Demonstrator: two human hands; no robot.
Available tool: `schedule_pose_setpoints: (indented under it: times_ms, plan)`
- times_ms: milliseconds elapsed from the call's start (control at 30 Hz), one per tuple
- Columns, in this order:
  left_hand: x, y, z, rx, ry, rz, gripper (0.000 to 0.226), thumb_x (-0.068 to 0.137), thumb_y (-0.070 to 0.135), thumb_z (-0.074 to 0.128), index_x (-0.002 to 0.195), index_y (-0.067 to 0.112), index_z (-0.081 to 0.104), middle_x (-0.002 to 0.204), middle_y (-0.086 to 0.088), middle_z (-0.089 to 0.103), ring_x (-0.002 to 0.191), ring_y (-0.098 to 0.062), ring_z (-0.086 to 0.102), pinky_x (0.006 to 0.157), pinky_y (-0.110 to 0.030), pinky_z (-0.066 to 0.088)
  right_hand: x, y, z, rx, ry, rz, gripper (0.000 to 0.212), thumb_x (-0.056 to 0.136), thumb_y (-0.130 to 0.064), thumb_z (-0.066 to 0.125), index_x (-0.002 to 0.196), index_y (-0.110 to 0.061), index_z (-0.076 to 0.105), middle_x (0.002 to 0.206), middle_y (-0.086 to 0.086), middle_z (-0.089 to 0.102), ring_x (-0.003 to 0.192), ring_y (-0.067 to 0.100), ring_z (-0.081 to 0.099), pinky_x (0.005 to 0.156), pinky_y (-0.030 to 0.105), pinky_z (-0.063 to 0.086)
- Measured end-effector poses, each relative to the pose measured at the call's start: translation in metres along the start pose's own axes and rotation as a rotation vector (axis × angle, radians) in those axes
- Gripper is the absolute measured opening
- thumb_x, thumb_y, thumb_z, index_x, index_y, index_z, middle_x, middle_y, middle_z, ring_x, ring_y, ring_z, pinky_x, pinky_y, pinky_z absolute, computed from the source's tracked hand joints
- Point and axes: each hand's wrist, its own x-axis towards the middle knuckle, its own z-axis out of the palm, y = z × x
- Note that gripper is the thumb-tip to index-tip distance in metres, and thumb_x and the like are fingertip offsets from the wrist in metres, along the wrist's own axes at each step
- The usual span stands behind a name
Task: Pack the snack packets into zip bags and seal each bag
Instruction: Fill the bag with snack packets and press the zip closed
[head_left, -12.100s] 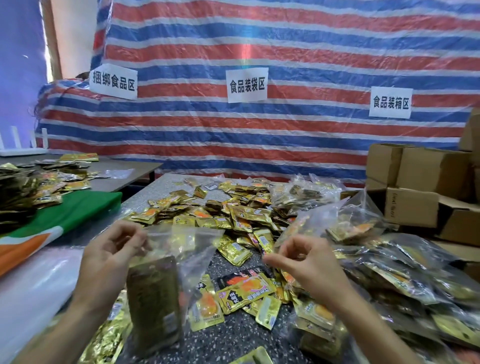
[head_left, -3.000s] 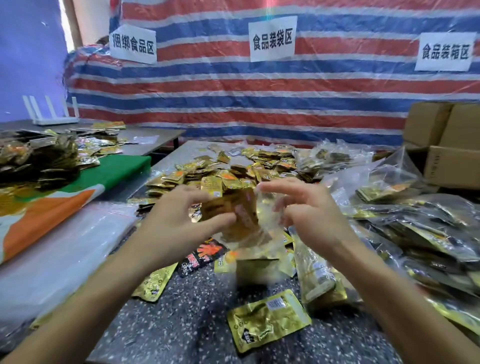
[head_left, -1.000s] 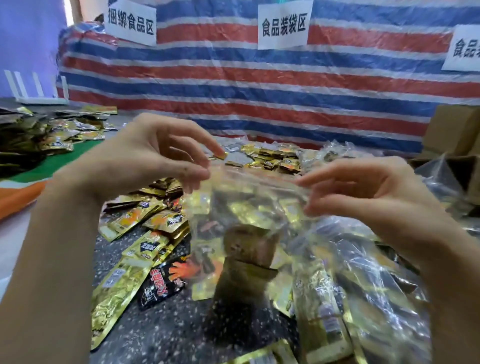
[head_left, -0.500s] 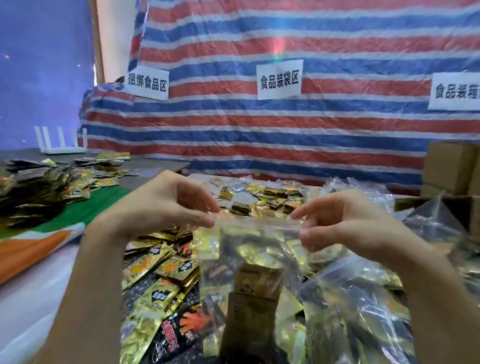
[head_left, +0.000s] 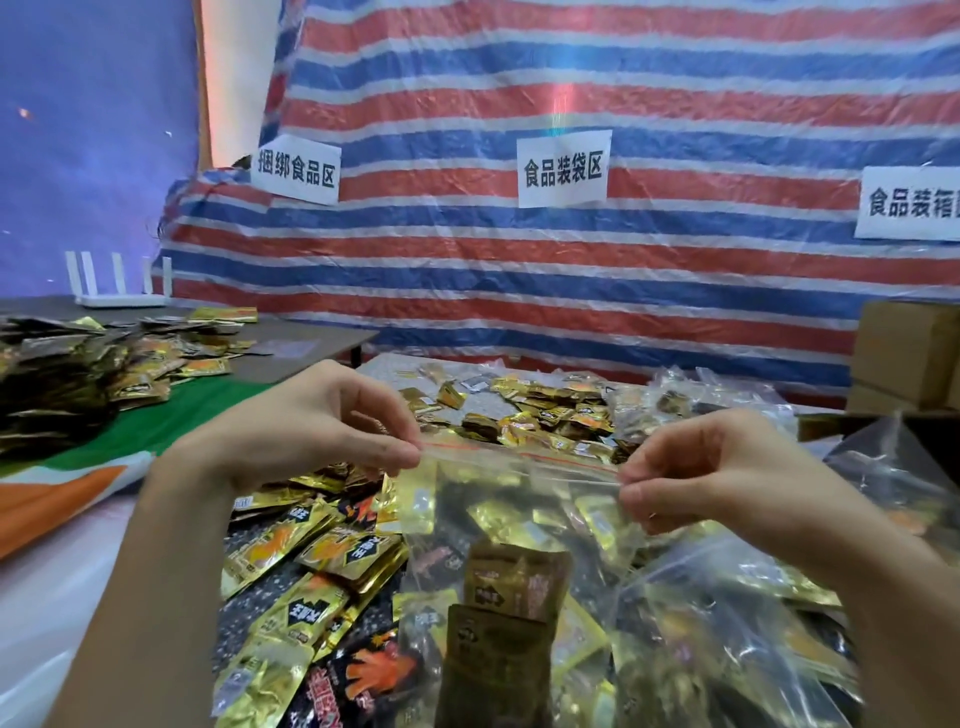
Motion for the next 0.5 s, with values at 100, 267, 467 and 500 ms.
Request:
schedule_pose_setpoints:
  times_ms: [100,267,467,500]
  plan:
    - [0.001,0.004,0.004,0.002,0.015,0.026,0.018,0.074,0.031,0.079,0.084,0.017,0.079,0.085,-0.012,0.074,0.077,-0.025,0.069,0.07,-0.026,0.057,-0.001,0.0,-0.002,-0.033,0.012,0.01,0.008,0.077,-0.001,0.081,0.072,-0.006,0.077,0.076,0.017,0.074,0.067,0.022,0.072,0.062,0.022,0.056]
    - [0.004,0.009,0.012,0.049,0.05,0.054,0.017,0.073,0.035,0.077,0.081,0.02,0.079,0.081,-0.009,0.074,0.075,-0.022,0.068,0.068,-0.025,0.055,-0.002,0.001,-0.007,-0.099,-0.017,0.07,0.012,0.081,0.001,0.077,0.071,-0.005,0.074,0.073,0.016,0.072,0.064,0.02,0.068,0.06,0.02,0.055]
    - [0.012,0.018,0.026,0.182,0.11,0.153,0.007,0.081,0.025,0.077,0.076,0.024,0.074,0.079,0.004,0.07,0.076,-0.014,0.066,0.07,-0.025,0.054,-0.006,-0.01,0.004,-0.45,0.138,-0.074,0.05,0.076,-0.04,0.083,0.121,-0.042,0.062,0.121,-0.026,0.059,0.112,-0.006,0.055,0.087,0.017,0.042]
    - [0.012,0.021,0.028,0.186,0.093,0.167,0.008,0.082,0.023,0.077,0.076,0.024,0.073,0.079,0.006,0.07,0.077,-0.012,0.066,0.071,-0.023,0.054,-0.007,-0.017,0.012,-0.491,0.132,-0.159,0.058,0.077,-0.045,0.079,0.13,-0.045,0.055,0.129,-0.031,0.051,0.12,-0.01,0.046,0.094,0.017,0.037]
